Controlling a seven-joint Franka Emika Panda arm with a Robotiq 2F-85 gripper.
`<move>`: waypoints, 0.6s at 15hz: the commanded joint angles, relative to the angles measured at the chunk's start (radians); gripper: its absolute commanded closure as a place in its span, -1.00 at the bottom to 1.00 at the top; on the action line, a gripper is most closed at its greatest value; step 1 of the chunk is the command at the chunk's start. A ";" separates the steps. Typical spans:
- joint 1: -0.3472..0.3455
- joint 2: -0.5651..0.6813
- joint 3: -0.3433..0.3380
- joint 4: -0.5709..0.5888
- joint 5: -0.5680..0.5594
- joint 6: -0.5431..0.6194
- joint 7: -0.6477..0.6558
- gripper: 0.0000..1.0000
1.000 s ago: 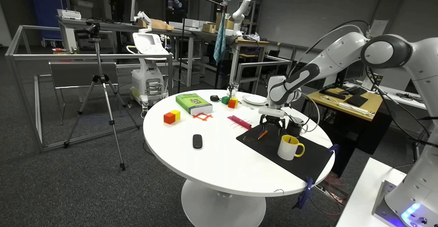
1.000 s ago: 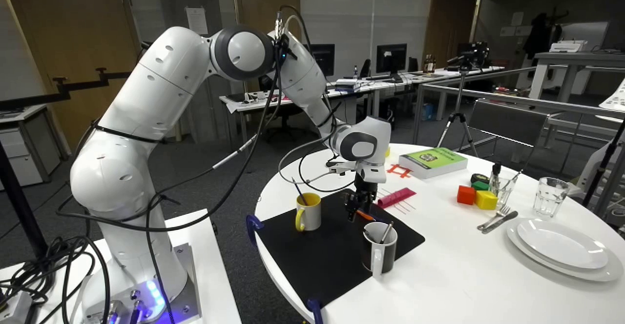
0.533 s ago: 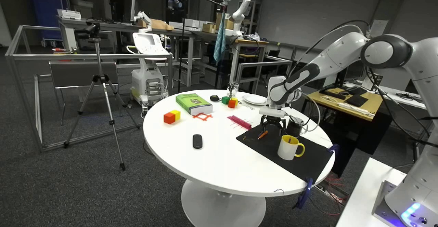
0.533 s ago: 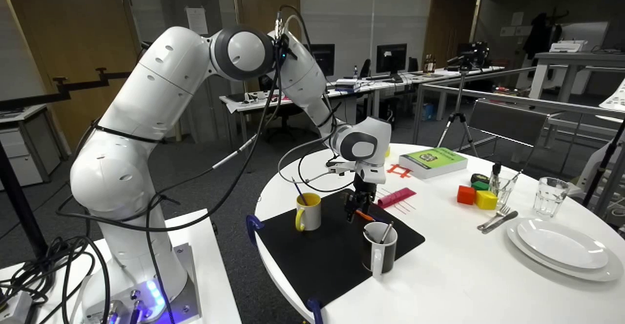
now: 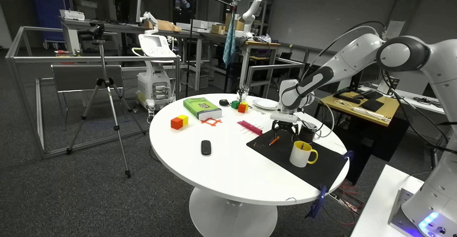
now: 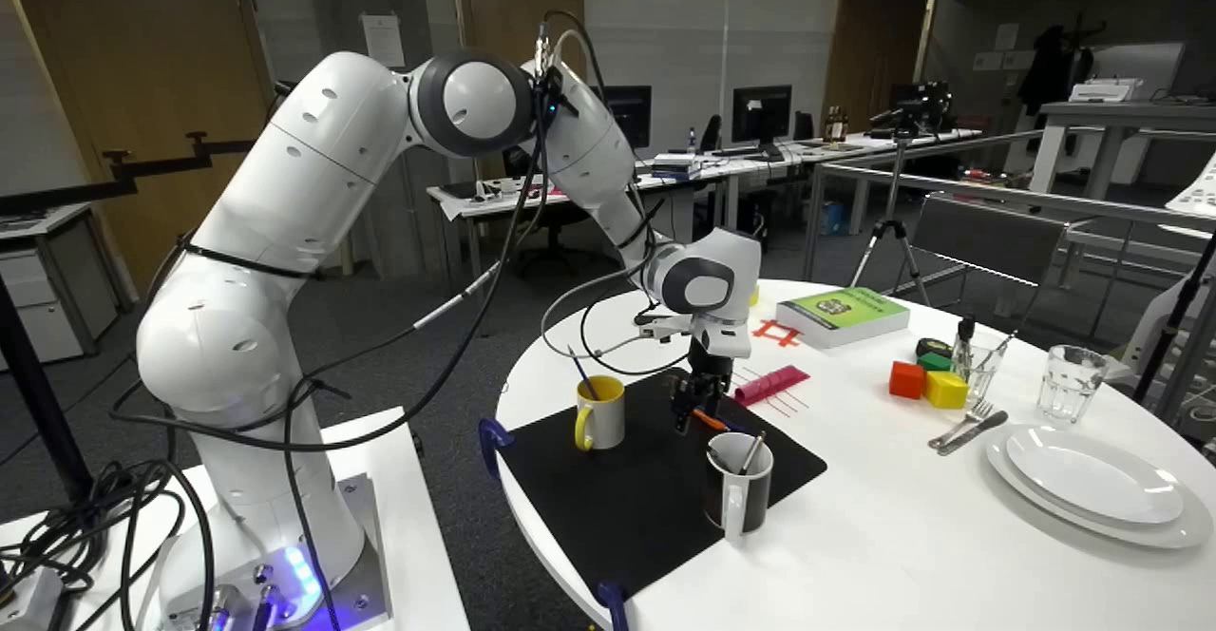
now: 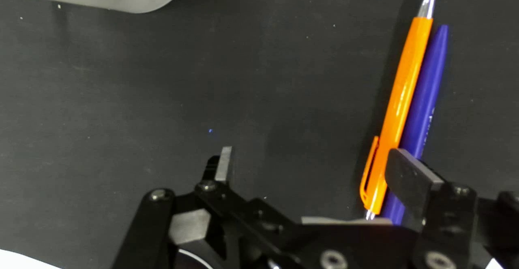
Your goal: Put the orange pen in the right cup
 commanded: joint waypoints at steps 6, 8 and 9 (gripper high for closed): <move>0.003 0.024 -0.012 0.016 -0.013 0.052 -0.033 -1.00; 0.003 0.032 -0.015 0.016 -0.014 0.074 -0.038 -1.00; 0.002 0.033 -0.015 0.018 -0.010 0.067 -0.039 -1.00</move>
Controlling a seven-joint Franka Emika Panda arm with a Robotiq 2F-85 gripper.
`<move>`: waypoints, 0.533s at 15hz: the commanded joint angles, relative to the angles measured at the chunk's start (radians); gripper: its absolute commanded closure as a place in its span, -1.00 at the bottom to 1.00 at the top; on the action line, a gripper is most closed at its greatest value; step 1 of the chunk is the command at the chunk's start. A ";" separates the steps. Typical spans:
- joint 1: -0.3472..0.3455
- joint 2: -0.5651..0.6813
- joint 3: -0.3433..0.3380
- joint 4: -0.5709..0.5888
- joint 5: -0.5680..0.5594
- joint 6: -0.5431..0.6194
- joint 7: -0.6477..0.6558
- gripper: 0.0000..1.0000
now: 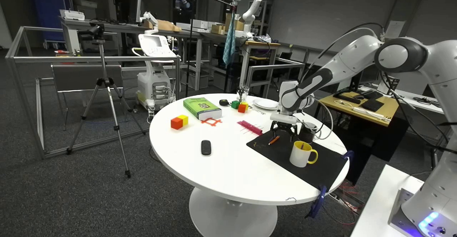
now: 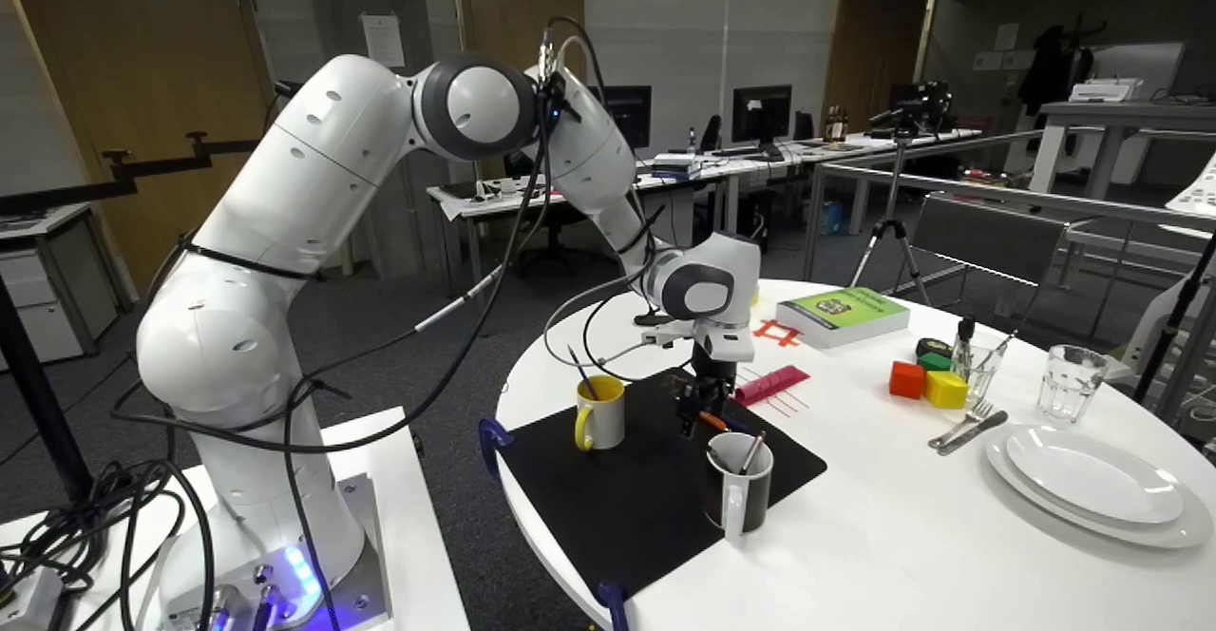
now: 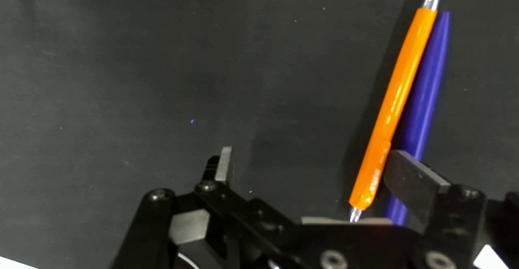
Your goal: Put the orange pen in the right cup
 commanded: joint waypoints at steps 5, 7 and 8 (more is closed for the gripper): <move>0.008 0.017 -0.020 0.024 -0.009 -0.016 -0.008 -0.50; 0.011 0.016 -0.024 0.021 -0.015 -0.009 -0.006 -0.31; 0.012 0.016 -0.026 0.020 -0.017 -0.007 -0.006 -0.16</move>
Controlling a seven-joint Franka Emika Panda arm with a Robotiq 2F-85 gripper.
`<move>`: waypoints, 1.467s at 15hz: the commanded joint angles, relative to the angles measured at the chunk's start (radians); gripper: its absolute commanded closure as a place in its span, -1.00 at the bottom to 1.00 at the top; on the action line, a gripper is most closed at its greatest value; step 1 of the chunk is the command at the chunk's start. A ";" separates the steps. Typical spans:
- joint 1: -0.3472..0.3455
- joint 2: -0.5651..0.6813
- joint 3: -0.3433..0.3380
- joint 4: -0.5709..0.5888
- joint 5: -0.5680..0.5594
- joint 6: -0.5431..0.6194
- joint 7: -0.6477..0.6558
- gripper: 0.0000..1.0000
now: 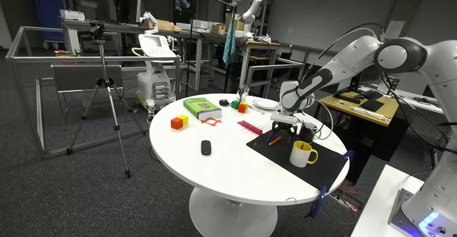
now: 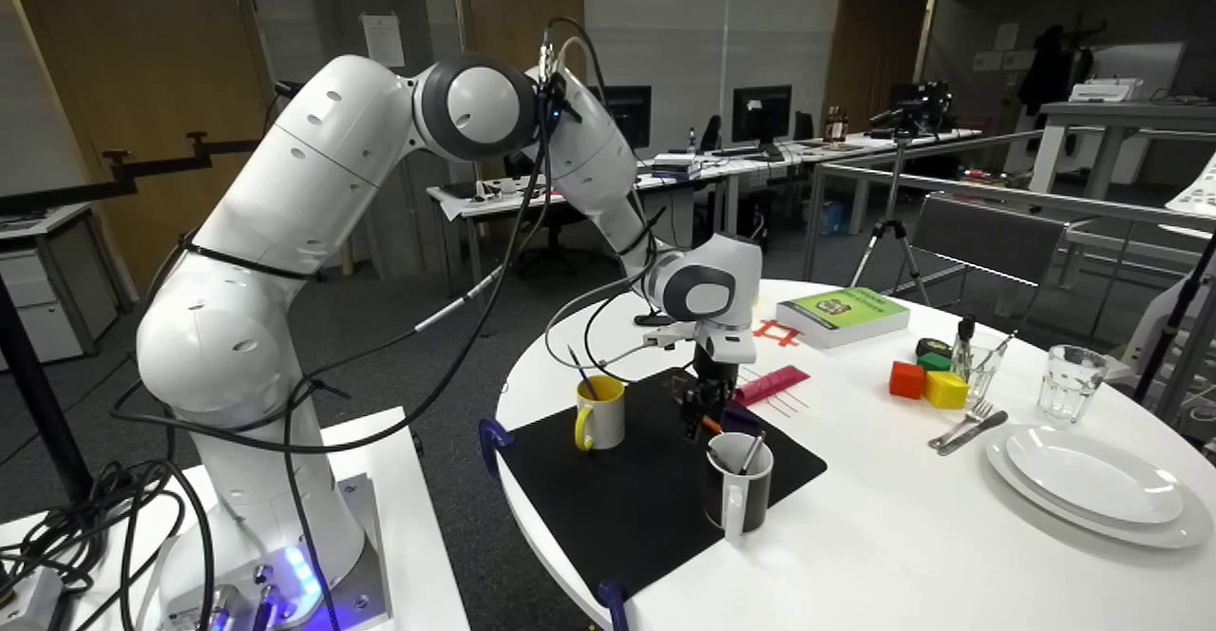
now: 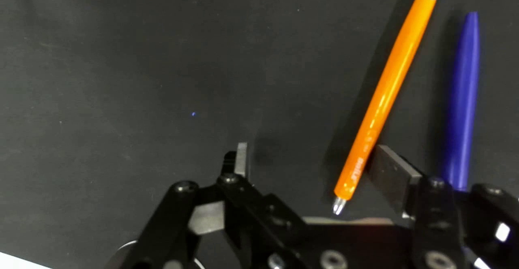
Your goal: Put the orange pen in the right cup
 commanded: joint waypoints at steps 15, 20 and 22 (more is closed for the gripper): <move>0.049 -0.084 -0.057 -0.016 -0.064 -0.027 0.023 0.94; 0.056 -0.205 -0.069 -0.047 -0.108 -0.009 0.022 0.94; 0.076 -0.253 -0.099 -0.065 -0.176 0.016 0.047 0.94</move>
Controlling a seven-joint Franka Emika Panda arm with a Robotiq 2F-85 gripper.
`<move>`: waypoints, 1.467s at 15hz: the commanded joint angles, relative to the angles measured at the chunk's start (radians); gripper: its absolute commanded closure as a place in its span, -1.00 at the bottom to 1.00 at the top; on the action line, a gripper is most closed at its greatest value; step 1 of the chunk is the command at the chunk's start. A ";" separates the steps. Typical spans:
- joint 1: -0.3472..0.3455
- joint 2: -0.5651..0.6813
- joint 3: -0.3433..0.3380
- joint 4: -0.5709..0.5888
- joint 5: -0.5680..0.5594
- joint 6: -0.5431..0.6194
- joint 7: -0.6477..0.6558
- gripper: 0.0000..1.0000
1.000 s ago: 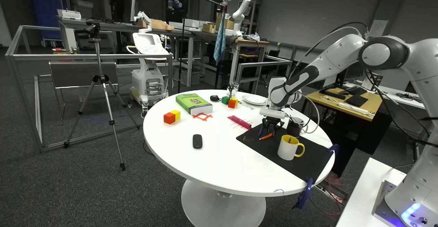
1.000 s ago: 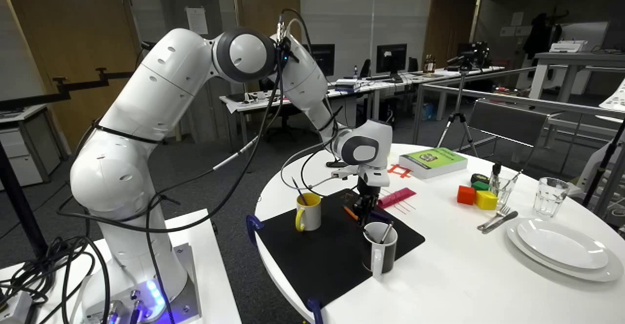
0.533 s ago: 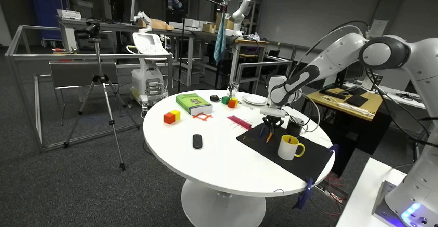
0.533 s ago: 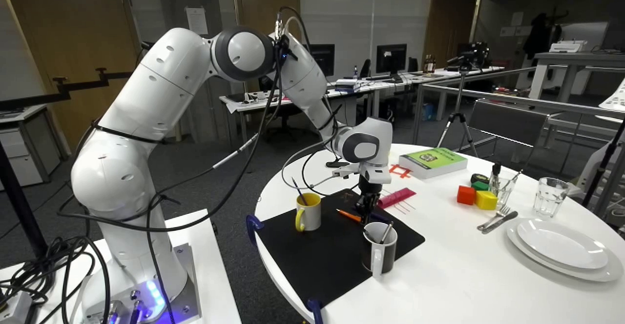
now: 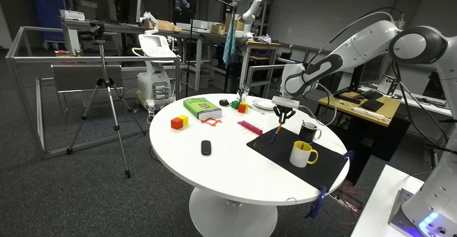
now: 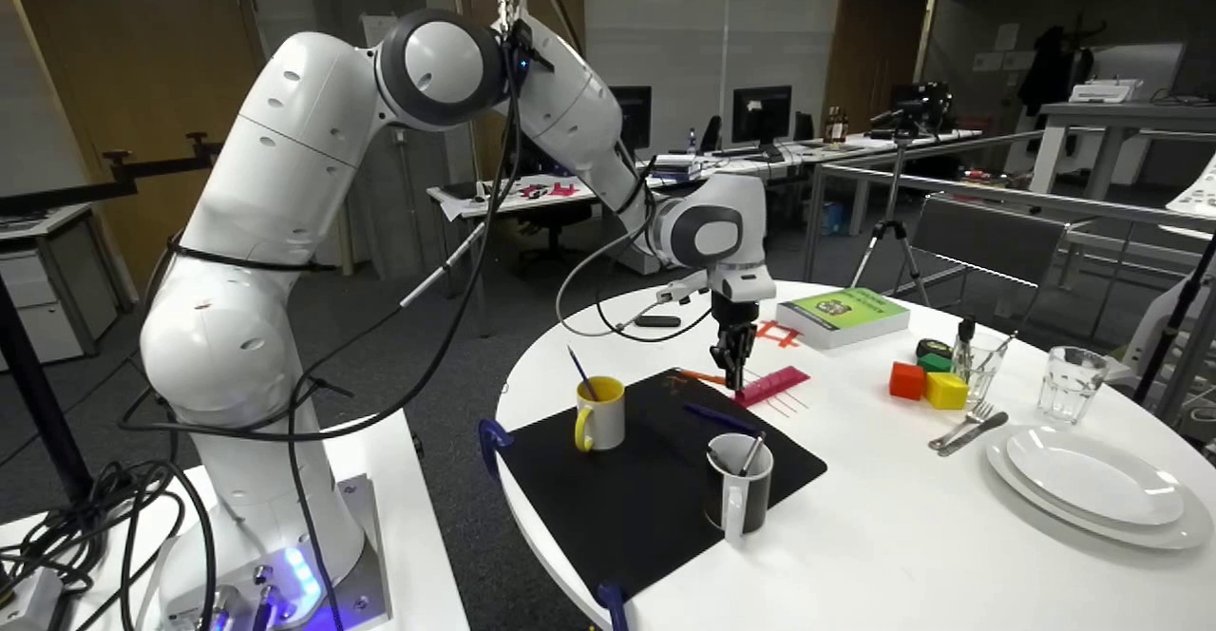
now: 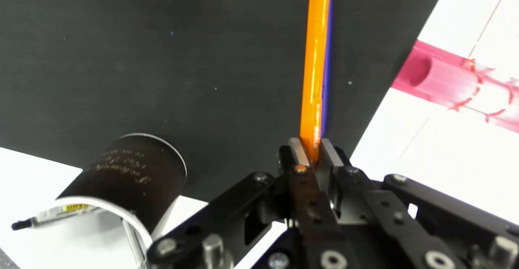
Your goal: Put the orange pen in the right cup
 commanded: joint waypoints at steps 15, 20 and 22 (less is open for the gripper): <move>0.083 -0.425 -0.082 -0.354 -1.130 -0.285 0.625 0.94; 0.002 -0.456 0.033 -0.423 -1.214 -0.408 0.665 0.94; -0.027 -0.442 0.054 -0.434 -1.240 -0.407 0.682 0.94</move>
